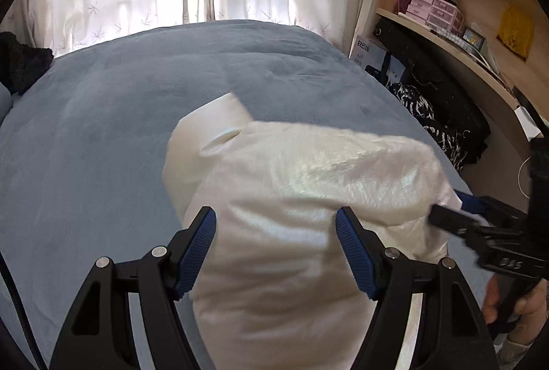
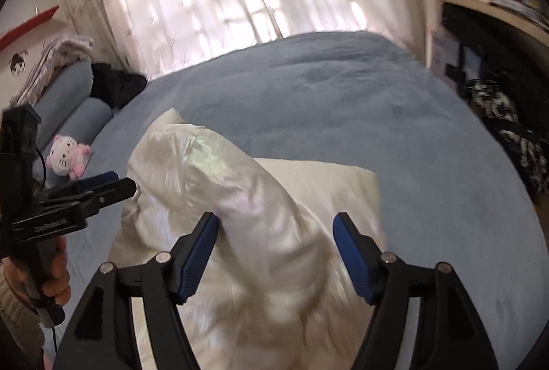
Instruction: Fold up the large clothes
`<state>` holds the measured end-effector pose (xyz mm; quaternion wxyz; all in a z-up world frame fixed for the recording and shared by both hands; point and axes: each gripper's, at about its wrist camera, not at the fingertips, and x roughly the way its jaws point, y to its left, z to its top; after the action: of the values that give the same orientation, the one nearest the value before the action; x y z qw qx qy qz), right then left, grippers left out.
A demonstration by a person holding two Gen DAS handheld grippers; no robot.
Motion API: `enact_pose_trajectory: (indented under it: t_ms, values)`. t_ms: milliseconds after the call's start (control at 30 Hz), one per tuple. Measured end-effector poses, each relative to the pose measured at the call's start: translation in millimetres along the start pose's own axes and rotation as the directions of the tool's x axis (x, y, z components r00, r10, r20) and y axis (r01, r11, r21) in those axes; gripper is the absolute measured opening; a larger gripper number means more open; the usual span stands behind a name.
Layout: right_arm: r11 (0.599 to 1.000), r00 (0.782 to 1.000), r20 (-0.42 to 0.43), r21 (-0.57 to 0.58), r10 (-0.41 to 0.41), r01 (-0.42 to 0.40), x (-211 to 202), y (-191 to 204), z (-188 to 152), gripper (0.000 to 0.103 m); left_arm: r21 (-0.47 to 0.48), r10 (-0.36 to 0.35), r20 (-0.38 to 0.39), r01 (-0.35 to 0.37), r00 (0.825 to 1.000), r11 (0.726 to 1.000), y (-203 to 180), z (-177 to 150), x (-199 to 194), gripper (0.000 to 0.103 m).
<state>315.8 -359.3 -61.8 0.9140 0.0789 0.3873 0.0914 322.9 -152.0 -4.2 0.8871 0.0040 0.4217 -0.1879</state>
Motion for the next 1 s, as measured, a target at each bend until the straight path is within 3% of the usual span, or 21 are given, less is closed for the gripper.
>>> enact_pose_trajectory:
  t_ms: [67, 100, 133, 233, 333, 467, 600, 767, 1000]
  values:
    - [0.998, 0.998, -0.025, 0.013, 0.056, -0.056, 17.1, -6.9, 7.5, 0.067, 0.010, 0.015, -0.007, -0.015, 1.000, 1.000, -2.6, 5.9, 6.3, 0.071]
    - [0.997, 0.997, -0.027, 0.023, 0.073, -0.072, 21.8, -11.2, 10.2, 0.040, 0.015, 0.019, -0.011, -0.018, 1.000, 1.000, -5.9, 10.5, 11.2, 0.071]
    - [0.998, 0.997, -0.040, 0.038, 0.061, -0.059, 25.5, -15.3, 13.5, 0.025, 0.018, 0.022, -0.012, -0.021, 1.000, 1.000, -8.8, 13.5, 13.9, 0.071]
    - [0.996, 0.997, -0.044, 0.060, -0.059, 0.062, 28.8, -25.9, 15.5, 0.022, 0.008, 0.041, -0.015, -0.041, 0.999, 0.999, -15.1, 28.3, 26.0, 0.071]
    - [0.983, 0.992, -0.082, 0.145, -0.098, 0.109, 41.2, -47.4, 9.0, 0.022, -0.041, 0.036, -0.053, -0.038, 0.998, 0.998, -19.0, 34.8, 48.6, 0.071]
    - [0.965, 0.989, -0.132, 0.243, -0.071, 0.101, 64.1, -74.1, -1.7, 0.023, -0.013, 0.102, -0.094, -0.104, 0.990, 0.994, -29.2, 32.2, 74.0, 0.076]
    - [0.963, 0.989, -0.137, 0.257, -0.048, 0.082, 81.4, -79.0, -12.5, 0.026, 0.033, 0.170, -0.109, -0.167, 0.979, 0.985, -30.4, 21.8, 91.0, 0.084]
    - [0.960, 0.994, -0.112, 0.275, -0.017, 0.047, 89.5, -82.7, -24.8, 0.027, -0.031, 0.134, -0.120, -0.138, 0.984, 0.990, -14.9, 14.0, 98.2, 0.088]
    - [0.970, 0.994, -0.096, 0.229, -0.055, 0.076, 86.3, -75.3, -25.0, 0.029, -0.003, 0.148, -0.090, -0.149, 0.985, 0.989, -19.0, 6.8, 93.2, 0.088]
